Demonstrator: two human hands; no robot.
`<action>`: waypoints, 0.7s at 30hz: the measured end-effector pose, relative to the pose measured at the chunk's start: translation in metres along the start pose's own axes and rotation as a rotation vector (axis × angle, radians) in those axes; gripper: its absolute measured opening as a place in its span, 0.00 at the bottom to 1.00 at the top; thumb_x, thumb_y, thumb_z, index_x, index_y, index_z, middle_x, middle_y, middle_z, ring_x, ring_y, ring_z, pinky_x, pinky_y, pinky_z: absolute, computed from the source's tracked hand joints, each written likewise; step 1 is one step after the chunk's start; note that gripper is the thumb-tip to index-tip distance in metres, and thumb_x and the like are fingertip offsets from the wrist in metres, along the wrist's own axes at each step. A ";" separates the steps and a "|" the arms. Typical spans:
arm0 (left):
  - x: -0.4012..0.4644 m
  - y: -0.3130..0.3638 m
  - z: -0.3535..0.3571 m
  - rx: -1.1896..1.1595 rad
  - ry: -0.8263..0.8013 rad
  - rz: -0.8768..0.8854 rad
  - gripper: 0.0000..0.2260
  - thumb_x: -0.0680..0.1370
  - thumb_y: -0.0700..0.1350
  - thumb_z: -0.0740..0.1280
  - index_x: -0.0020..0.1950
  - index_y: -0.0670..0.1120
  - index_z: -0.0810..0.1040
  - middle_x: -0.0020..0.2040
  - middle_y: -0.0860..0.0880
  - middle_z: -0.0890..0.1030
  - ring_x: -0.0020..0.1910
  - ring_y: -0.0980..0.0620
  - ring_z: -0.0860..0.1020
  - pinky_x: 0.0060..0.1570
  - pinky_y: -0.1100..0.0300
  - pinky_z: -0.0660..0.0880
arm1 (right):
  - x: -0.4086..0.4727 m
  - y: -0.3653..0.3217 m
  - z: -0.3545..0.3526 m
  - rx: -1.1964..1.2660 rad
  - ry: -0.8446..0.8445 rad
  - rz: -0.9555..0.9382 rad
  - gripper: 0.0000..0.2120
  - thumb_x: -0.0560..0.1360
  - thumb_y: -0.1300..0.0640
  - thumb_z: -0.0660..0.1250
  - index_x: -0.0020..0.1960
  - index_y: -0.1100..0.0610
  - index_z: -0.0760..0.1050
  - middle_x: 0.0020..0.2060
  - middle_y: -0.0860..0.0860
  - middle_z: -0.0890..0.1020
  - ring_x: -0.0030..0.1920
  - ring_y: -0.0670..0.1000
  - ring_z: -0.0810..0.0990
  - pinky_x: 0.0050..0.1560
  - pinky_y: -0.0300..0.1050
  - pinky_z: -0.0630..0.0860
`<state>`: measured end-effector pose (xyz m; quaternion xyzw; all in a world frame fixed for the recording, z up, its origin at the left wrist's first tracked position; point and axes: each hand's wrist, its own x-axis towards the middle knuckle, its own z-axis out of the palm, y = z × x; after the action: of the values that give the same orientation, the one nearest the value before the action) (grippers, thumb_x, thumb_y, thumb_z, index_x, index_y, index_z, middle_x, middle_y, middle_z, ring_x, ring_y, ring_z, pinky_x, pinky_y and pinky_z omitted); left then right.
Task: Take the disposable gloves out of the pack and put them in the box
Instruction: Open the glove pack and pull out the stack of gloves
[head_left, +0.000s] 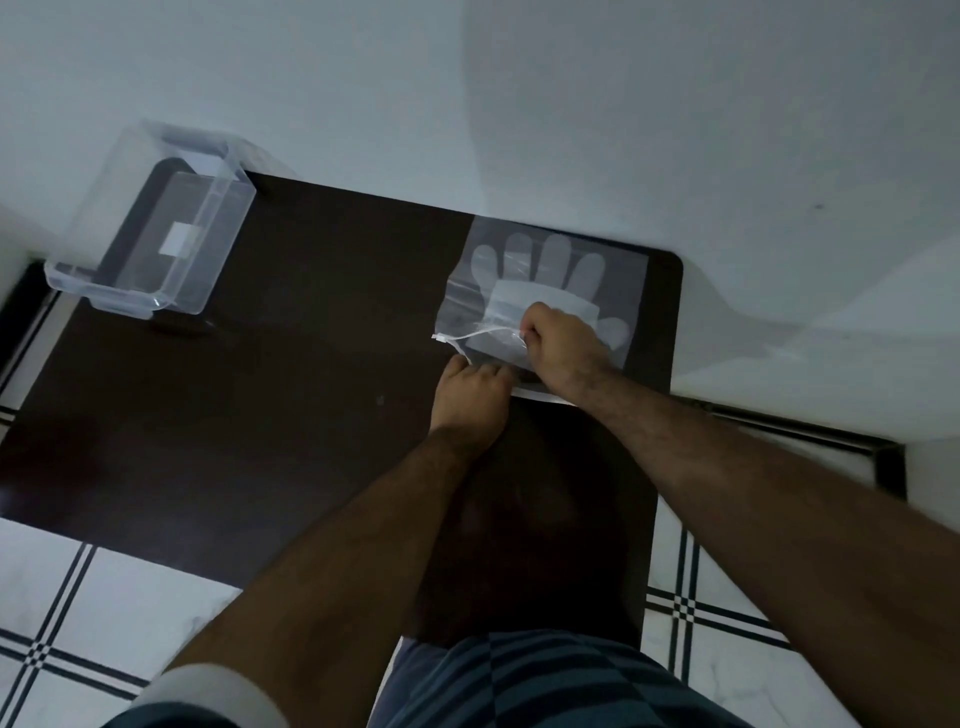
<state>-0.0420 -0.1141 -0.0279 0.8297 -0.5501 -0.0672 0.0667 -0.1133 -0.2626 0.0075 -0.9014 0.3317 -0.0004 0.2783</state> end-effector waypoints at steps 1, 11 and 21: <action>0.005 -0.003 -0.002 0.005 -0.005 -0.004 0.05 0.79 0.42 0.69 0.51 0.46 0.84 0.42 0.47 0.87 0.40 0.43 0.85 0.56 0.47 0.74 | 0.001 0.000 0.000 0.007 0.005 0.005 0.06 0.85 0.56 0.63 0.54 0.55 0.77 0.47 0.52 0.83 0.47 0.53 0.81 0.47 0.54 0.80; 0.034 -0.006 -0.014 0.320 -0.210 0.085 0.12 0.86 0.46 0.62 0.59 0.49 0.85 0.56 0.49 0.82 0.56 0.45 0.81 0.70 0.46 0.69 | 0.012 0.001 -0.003 -0.014 0.027 -0.032 0.05 0.84 0.56 0.63 0.50 0.51 0.75 0.43 0.49 0.81 0.44 0.51 0.80 0.43 0.48 0.76; 0.032 -0.019 0.004 0.255 -0.006 0.297 0.09 0.77 0.44 0.66 0.51 0.45 0.85 0.46 0.47 0.81 0.46 0.44 0.78 0.51 0.46 0.77 | 0.018 0.018 0.005 -0.014 -0.010 -0.053 0.15 0.85 0.46 0.59 0.55 0.53 0.80 0.50 0.50 0.83 0.53 0.52 0.79 0.54 0.52 0.79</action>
<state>-0.0133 -0.1362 -0.0363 0.7408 -0.6709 0.0112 -0.0315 -0.1090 -0.2817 -0.0087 -0.9118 0.3065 -0.0009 0.2734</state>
